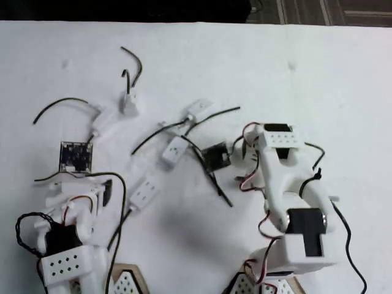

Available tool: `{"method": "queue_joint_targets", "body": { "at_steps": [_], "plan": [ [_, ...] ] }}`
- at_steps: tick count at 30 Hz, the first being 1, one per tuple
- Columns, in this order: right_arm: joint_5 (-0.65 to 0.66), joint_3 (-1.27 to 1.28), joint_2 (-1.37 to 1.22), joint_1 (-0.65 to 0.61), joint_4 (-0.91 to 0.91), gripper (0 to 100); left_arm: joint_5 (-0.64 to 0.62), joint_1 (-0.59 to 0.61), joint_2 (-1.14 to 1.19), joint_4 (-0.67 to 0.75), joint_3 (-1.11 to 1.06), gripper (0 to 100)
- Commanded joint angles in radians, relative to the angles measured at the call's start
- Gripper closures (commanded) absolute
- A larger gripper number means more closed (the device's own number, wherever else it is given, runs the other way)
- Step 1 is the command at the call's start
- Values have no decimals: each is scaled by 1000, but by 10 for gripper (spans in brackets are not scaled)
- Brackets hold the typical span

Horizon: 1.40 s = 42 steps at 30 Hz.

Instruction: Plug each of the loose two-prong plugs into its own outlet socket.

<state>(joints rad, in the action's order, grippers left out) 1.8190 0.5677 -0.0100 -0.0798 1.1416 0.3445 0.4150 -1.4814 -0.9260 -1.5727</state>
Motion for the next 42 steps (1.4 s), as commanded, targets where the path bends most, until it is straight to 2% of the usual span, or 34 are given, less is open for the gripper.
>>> {"method": "queue_joint_targets", "body": {
  "at_steps": [1,13,24,33,35,40,42],
  "plan": [
    [66,-37,99,-51,5,981,-5,-5,-10,5,6,706],
    [158,81,252,-188,2,981,-5,-5,-10,5,5,706],
    [255,381,680,-257,-4,981,-5,-5,-10,5,5,706],
    [276,578,737,-125,-357,971,-8,-5,-10,6,5,706],
    [207,580,739,-87,-367,925,-8,-5,-10,6,5,706],
    [-87,577,740,-21,-369,726,-8,-5,-10,6,5,706],
    [-173,577,740,-5,-369,694,-8,-5,-10,6,5,706]
  ]
}}
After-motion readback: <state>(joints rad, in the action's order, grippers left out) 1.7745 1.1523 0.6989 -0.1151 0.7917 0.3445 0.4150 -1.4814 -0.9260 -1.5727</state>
